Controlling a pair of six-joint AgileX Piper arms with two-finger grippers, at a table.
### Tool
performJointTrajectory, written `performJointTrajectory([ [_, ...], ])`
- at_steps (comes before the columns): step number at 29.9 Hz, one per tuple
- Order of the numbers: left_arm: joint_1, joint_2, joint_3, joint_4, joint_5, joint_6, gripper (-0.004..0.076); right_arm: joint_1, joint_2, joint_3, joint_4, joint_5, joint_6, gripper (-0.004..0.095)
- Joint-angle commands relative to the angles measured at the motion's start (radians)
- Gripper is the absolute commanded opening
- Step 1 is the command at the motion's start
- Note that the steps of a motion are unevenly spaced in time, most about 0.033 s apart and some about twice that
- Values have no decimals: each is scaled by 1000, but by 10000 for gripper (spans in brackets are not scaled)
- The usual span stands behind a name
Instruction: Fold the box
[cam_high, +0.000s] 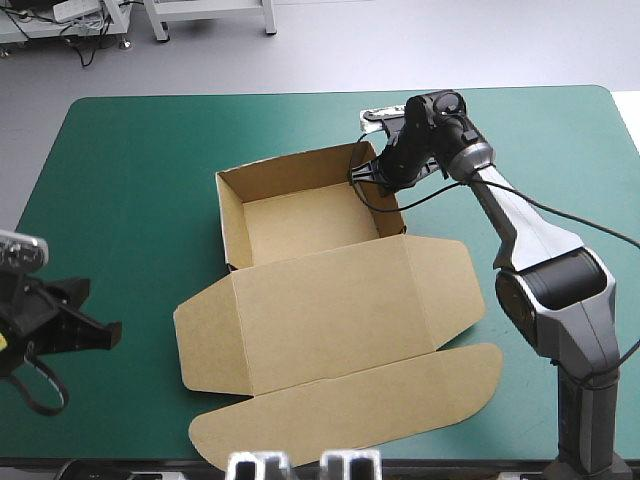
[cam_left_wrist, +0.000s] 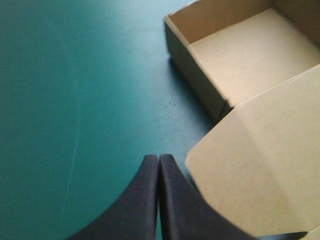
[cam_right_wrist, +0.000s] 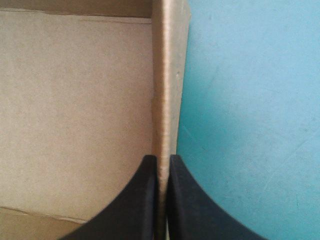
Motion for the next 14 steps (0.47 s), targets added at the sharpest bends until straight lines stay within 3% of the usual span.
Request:
performJointTrajectory([
  [1,-6,-130,172,116,-57,-115,-9,-7,-96,-29,-27,12,-4,-13],
  [7,-6,-344,437,98,-51,-134,-9,-75,-187,-29,-140,14,-17,-13],
  [14,-6,-513,568,68,-25,-186,-9,-327,-303,-29,-134,14,-59,-13],
])
